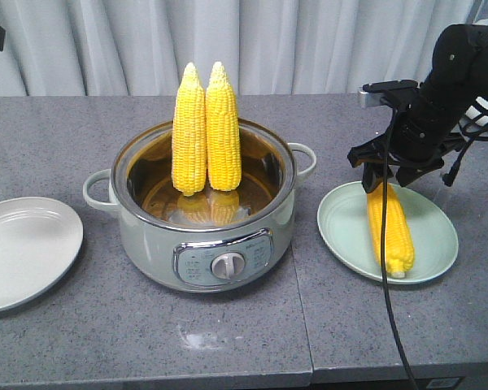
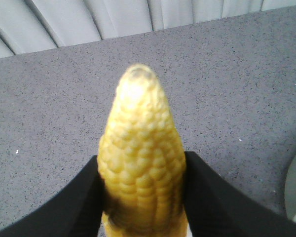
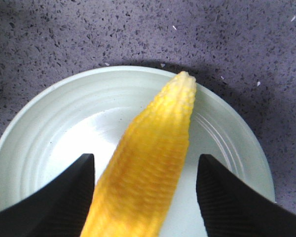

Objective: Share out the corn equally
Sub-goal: 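Open the right gripper to release the corn on the plate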

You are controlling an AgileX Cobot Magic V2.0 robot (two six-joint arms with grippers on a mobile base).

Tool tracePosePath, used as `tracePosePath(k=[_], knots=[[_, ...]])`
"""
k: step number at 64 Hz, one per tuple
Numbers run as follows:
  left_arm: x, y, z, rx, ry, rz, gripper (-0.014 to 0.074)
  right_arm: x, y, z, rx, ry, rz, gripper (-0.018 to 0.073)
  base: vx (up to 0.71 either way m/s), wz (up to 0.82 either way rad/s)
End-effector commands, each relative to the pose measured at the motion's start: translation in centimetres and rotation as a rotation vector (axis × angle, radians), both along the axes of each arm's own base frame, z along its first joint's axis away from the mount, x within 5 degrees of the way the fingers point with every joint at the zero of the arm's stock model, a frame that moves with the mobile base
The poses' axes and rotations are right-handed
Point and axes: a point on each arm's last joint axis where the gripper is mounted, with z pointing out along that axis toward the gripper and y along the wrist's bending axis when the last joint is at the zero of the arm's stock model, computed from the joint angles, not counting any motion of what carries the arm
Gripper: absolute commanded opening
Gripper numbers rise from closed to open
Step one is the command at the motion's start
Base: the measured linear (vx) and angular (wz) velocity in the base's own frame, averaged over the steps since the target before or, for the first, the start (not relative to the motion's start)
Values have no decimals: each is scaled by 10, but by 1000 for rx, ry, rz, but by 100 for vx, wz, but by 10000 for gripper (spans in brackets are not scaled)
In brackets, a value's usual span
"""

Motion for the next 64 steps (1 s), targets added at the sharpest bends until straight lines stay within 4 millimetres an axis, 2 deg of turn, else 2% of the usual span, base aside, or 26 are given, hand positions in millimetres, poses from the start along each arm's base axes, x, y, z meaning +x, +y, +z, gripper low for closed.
tracePosePath(k=[1, 8, 17, 26, 33, 41, 54, 64], knots=[[-12, 0, 26, -4, -128, -11, 164, -10, -3, 28, -3, -40, 11, 449, 0, 0], [-12, 0, 26, -4, -130, -12, 164, -11, -3, 31, -2, -48, 11, 449, 0, 0], [-11, 0, 27, -5, -142, -16, 164, -19, -4, 51, 2, -100, 11, 447, 0, 0], [-11, 0, 27, -6, -138, -15, 164, -33, -5, 92, 11, -212, 10, 445, 0, 0], [-13, 1, 25, -5, -111, -6, 164, -55, -7, 127, 13, -308, 9, 438, 0, 0], [-14, 1, 23, -5, -90, 1, 164, -77, -10, 155, 8, -384, -2, 409, 0, 0], [-16, 2, 18, -3, -39, 16, 164, -100, -12, 179, 12, -454, -4, 363, 0, 0], [-14, 2, -6, 6, 65, 29, 164, -109, -13, 188, 12, -483, -1, 359, 0, 0]])
